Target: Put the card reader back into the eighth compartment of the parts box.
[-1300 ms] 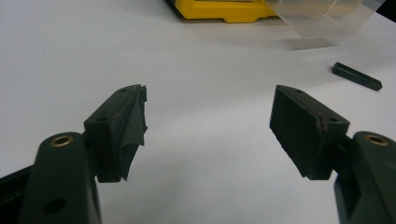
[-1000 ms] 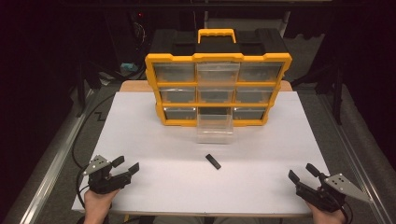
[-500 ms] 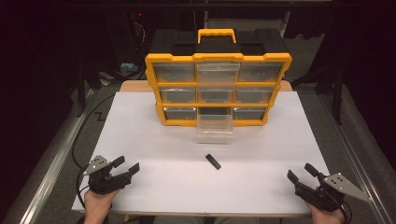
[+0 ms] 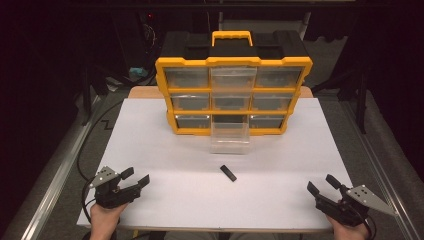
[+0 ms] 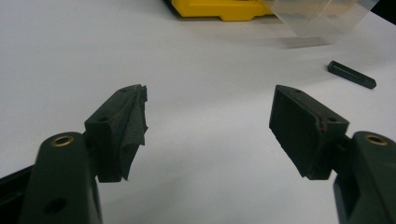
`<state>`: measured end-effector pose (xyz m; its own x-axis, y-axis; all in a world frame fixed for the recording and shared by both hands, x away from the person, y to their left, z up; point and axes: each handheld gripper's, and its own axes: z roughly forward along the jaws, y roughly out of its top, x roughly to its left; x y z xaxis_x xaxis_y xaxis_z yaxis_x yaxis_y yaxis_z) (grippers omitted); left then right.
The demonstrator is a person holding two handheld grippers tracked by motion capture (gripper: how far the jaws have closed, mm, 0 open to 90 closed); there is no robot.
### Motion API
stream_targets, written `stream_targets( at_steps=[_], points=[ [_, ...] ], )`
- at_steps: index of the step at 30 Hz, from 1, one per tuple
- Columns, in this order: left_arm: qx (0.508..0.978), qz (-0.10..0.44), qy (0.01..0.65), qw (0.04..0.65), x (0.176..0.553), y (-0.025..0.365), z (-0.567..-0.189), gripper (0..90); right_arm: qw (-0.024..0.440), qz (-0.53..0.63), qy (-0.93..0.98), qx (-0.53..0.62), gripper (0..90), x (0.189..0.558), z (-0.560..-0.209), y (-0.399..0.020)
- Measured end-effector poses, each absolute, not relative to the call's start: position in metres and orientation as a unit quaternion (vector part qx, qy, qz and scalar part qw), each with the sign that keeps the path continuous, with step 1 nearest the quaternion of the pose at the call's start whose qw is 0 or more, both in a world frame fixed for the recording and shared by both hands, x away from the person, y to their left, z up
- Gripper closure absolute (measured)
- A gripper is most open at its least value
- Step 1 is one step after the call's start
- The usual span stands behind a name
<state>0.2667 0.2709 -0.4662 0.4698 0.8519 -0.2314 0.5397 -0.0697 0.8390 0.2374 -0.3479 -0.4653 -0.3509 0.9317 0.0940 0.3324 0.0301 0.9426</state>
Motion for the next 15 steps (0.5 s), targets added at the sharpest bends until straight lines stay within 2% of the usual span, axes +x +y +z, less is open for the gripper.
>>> stream_targets(
  at_steps=[15],
  points=[
    [0.713,0.164,0.489,0.476,0.267,0.270,-0.466,28.3,0.299,0.500,0.665,0.468,26.7,0.242,-0.463,-0.338]
  ],
)
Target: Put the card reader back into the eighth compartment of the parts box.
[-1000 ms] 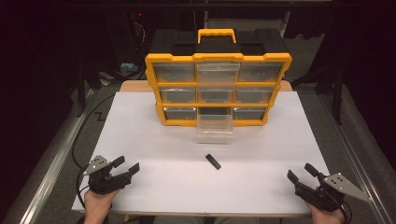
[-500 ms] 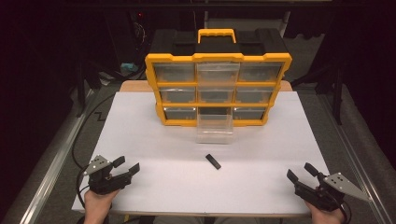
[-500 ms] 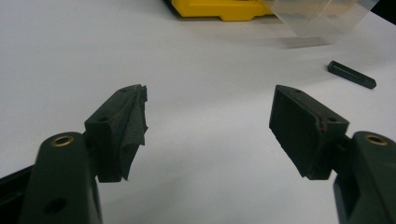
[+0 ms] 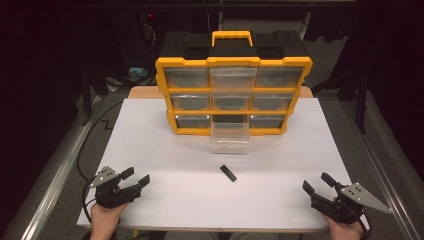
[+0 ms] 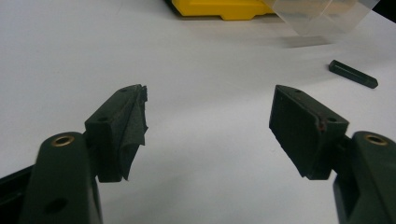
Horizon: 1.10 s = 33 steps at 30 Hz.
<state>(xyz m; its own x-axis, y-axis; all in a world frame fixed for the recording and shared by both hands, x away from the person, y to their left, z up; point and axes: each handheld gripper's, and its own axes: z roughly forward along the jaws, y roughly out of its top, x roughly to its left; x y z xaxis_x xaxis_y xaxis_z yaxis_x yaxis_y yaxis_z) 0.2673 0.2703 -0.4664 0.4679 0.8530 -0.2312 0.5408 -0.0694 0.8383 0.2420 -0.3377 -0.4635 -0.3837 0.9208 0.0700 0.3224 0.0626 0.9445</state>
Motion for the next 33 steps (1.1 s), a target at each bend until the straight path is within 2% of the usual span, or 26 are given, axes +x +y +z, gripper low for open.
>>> stream_targets(
  at_steps=[33],
  points=[
    [0.717,0.165,0.487,0.471,0.268,0.267,-0.467,28.3,0.284,0.507,0.686,0.438,26.6,0.250,-0.462,-0.314]
  ],
)
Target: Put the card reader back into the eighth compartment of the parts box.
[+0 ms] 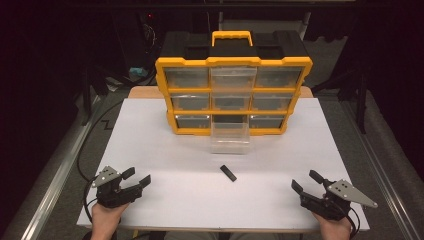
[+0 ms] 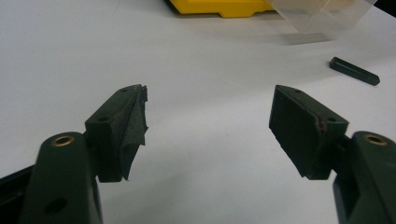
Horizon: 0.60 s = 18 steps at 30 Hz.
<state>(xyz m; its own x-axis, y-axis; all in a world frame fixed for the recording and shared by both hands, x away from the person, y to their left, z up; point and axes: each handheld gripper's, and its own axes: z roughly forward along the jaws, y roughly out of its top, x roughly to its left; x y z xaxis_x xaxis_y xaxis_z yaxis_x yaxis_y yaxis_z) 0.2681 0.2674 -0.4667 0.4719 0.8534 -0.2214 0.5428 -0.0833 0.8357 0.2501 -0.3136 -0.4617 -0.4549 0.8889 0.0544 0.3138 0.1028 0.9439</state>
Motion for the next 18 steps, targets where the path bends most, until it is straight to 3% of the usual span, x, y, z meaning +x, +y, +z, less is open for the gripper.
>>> stream_targets(
  at_steps=[18],
  points=[
    [0.718,0.165,0.487,0.470,0.268,0.267,-0.467,28.3,0.269,0.514,0.696,0.423,26.6,0.256,-0.462,-0.300]
  ],
)
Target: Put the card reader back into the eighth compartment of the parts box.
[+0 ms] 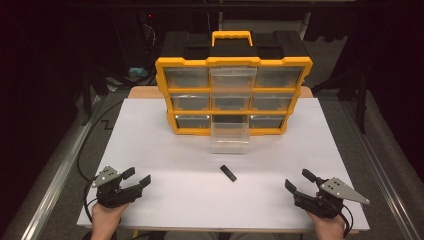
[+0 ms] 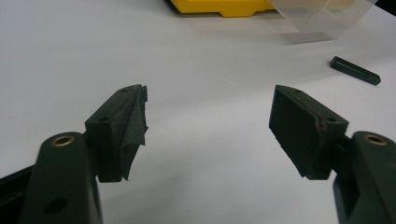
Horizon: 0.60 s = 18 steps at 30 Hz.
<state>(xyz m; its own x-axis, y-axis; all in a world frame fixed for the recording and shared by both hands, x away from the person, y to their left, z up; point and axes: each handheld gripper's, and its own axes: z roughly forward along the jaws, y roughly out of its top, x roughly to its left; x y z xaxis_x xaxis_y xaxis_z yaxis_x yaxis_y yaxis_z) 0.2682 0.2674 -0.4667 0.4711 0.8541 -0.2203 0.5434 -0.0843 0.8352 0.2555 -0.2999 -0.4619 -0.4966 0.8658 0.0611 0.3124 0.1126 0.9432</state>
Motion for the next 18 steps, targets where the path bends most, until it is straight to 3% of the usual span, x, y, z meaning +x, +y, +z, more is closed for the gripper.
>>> stream_targets(
  at_steps=[18],
  points=[
    [0.718,0.165,0.488,0.469,0.2684,0.2672,-0.4668,28.3,0.264,0.520,0.699,0.414,26.5,0.2592,-0.4612,-0.2920]
  ],
)
